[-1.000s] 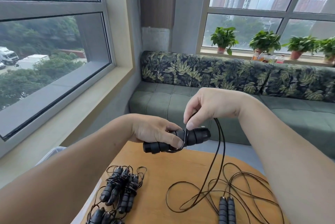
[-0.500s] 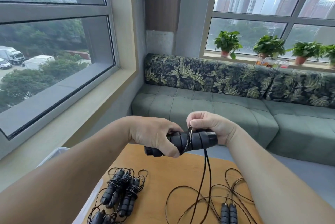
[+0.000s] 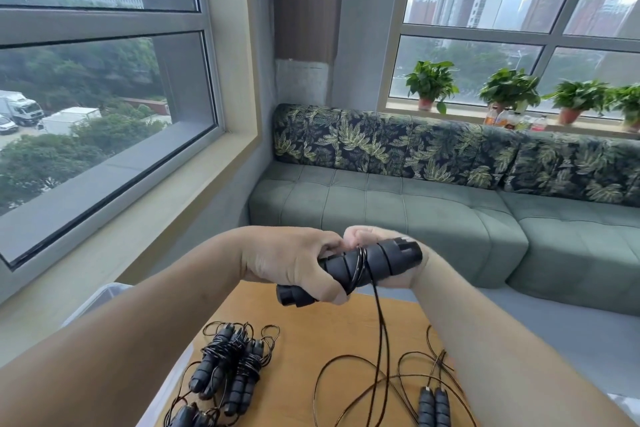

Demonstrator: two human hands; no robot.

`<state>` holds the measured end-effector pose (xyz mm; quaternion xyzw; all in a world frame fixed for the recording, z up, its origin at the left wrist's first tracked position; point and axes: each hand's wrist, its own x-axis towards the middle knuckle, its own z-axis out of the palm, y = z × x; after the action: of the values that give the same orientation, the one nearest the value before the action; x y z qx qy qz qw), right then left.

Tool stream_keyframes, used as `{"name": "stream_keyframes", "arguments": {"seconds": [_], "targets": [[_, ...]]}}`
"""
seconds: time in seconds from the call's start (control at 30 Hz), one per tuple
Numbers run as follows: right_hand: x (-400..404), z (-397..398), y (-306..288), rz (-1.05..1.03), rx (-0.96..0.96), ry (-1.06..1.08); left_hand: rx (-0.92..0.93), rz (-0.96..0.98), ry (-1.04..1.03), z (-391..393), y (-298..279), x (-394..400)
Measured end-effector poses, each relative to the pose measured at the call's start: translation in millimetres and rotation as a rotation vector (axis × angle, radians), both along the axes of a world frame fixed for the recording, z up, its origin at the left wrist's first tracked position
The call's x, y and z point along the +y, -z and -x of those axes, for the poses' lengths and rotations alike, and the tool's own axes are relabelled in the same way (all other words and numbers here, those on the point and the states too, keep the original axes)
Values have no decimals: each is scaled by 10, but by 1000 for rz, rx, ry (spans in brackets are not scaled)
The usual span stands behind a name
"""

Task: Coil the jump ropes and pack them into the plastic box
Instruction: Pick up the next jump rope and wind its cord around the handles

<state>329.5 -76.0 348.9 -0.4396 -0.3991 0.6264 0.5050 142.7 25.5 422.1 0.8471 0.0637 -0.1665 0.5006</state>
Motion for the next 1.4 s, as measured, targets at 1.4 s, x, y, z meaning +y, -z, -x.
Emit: {"name": "stream_keyframes", "arguments": {"seconds": [1.4], "targets": [[-296,201,-455,122,-587,164,-144,-297,-93,127,277,-30]]}}
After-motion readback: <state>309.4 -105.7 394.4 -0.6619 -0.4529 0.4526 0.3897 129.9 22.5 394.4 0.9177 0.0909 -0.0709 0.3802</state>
